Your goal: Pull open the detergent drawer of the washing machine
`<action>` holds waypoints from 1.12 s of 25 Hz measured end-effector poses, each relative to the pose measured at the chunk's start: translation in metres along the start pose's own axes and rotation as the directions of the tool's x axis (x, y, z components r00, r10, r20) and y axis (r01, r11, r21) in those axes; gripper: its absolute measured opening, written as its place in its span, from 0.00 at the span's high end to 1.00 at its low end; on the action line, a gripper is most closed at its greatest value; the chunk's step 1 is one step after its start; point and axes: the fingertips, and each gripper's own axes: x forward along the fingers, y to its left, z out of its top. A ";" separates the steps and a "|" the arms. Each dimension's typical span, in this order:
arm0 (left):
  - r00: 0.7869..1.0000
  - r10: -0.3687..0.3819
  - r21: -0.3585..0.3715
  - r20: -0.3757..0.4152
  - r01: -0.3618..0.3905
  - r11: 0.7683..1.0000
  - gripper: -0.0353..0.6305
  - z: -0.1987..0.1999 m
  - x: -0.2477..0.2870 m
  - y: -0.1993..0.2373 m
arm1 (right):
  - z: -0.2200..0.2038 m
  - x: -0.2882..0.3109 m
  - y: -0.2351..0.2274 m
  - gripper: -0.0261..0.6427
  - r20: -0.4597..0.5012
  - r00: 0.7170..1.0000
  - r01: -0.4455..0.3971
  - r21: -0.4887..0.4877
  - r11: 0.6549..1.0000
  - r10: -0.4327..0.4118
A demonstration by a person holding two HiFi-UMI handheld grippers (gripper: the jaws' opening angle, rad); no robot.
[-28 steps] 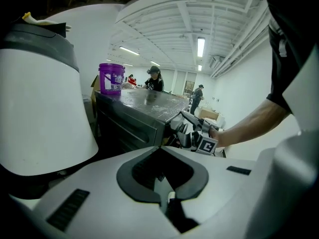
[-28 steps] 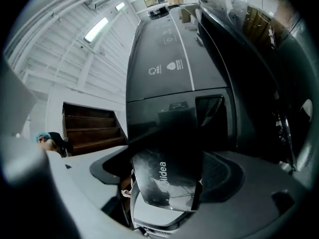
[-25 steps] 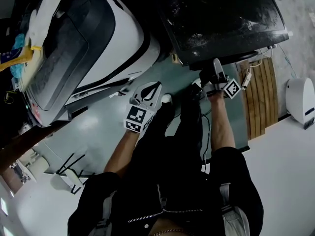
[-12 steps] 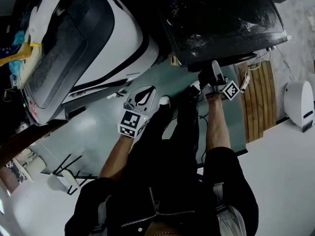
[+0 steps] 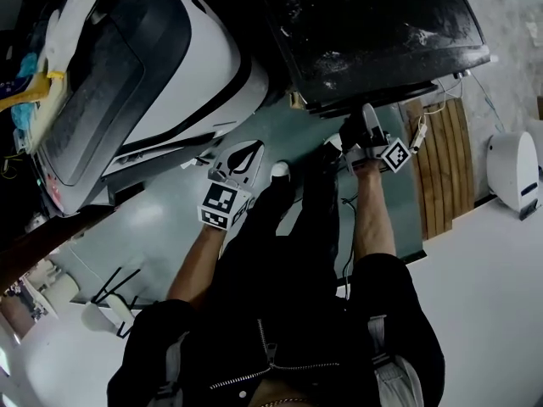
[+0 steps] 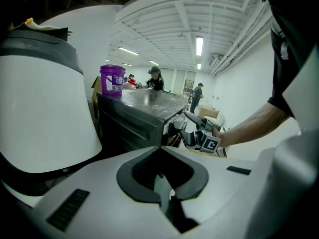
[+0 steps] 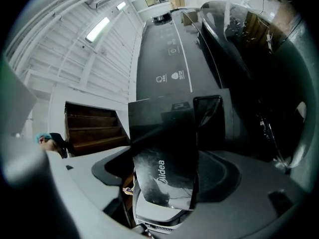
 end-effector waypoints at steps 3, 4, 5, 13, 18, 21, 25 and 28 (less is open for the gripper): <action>1.000 -0.011 0.007 0.010 0.011 1.000 0.91 0.004 0.002 -0.006 | 0.001 -0.002 0.000 0.38 0.012 1.000 0.000 0.008 1.000 0.000; 1.000 -0.013 0.008 0.013 0.013 1.000 0.91 0.005 0.002 -0.007 | 0.001 -0.003 0.000 0.38 0.011 1.000 0.000 0.008 1.000 0.000; 1.000 -0.015 0.008 0.013 0.015 1.000 0.91 0.005 0.001 -0.008 | 0.001 -0.003 0.000 0.38 0.010 1.000 0.000 0.007 1.000 0.000; 1.000 -0.024 0.012 0.009 0.023 1.000 0.91 0.001 -0.002 -0.012 | 0.000 -0.016 0.003 0.39 0.029 0.999 -0.023 0.029 0.999 0.022; 0.999 -0.032 0.019 0.005 0.032 0.999 0.91 -0.002 -0.004 -0.013 | -0.002 -0.027 0.006 0.39 0.039 0.999 -0.030 0.027 0.999 0.029; 0.999 -0.038 0.023 0.001 0.038 0.999 0.91 -0.003 -0.005 -0.015 | -0.004 -0.033 0.008 0.39 0.037 0.999 -0.031 0.024 0.999 0.030; 0.999 -0.050 0.032 -0.001 0.050 0.998 0.91 -0.003 -0.005 -0.018 | -0.006 -0.042 0.010 0.40 0.037 0.999 -0.037 0.020 0.999 0.036; 0.998 -0.058 0.039 -0.005 0.058 0.998 0.91 -0.004 -0.005 -0.019 | -0.007 -0.049 0.011 0.42 0.038 0.998 -0.045 0.025 0.999 0.044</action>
